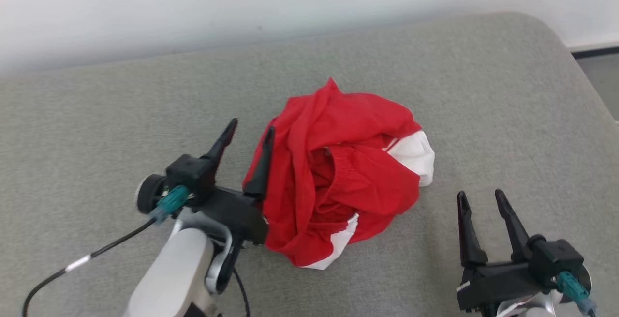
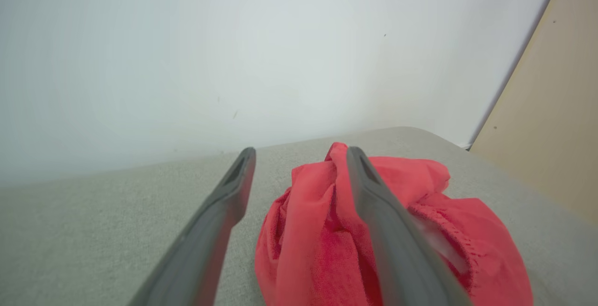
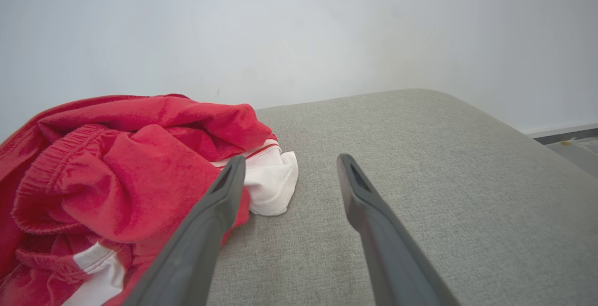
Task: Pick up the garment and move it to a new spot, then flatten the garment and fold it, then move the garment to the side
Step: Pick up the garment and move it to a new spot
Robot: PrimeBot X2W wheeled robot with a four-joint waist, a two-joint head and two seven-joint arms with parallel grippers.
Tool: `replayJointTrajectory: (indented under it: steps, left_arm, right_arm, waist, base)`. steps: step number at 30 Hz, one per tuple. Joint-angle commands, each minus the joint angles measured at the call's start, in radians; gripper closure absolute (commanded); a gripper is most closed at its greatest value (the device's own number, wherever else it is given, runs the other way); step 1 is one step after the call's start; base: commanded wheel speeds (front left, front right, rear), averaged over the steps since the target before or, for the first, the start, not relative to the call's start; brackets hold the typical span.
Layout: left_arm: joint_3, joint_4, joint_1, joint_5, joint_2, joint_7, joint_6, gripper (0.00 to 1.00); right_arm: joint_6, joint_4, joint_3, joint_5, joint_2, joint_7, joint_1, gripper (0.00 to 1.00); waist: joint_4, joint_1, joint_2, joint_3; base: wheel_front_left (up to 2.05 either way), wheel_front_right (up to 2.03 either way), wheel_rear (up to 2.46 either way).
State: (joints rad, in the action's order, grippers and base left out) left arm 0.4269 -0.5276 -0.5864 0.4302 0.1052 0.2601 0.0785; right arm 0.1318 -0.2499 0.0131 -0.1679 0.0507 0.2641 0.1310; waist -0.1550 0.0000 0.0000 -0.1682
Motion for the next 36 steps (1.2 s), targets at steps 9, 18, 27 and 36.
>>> replayJointTrajectory:
  steps: [9, 18, 27, 36]
  left_arm:
    - [-0.152, 0.204, 0.194, -0.074, 0.082, 0.005, -0.041, 0.0]
    - [-0.317, 0.352, 0.455, -0.12, 0.097, 0.006, -0.053, 0.0]
    - [-0.405, 0.446, 0.61, -0.182, 0.01, 0.006, -0.007, 0.0]
    - [-0.428, 0.444, 0.642, -0.221, -0.021, 0.006, 0.035, 0.0]
  right_arm:
    - [-0.002, 0.011, 0.003, 0.033, 0.0, 0.001, -0.038, 0.0]
    - [-0.002, 0.003, 0.004, 0.045, 0.0, 0.001, -0.076, 0.0]
    - [-0.002, 0.005, -0.006, 0.044, 0.003, 0.001, -0.103, 0.0]
    - [-0.002, -0.005, 0.0, 0.037, 0.007, 0.001, -0.105, 0.0]
  waist:
    - [0.093, 0.0, 0.0, 0.09]
    - [0.138, 0.0, 0.0, 0.147]
    - [0.167, 0.0, 0.0, 0.169]
    - [0.167, 0.0, 0.0, 0.175]
  base:
    - [0.0, 0.0, 0.0]
    - [0.0, 0.0, 0.0]
    - [0.0, 0.0, 0.0]
    - [0.0, 0.0, 0.0]
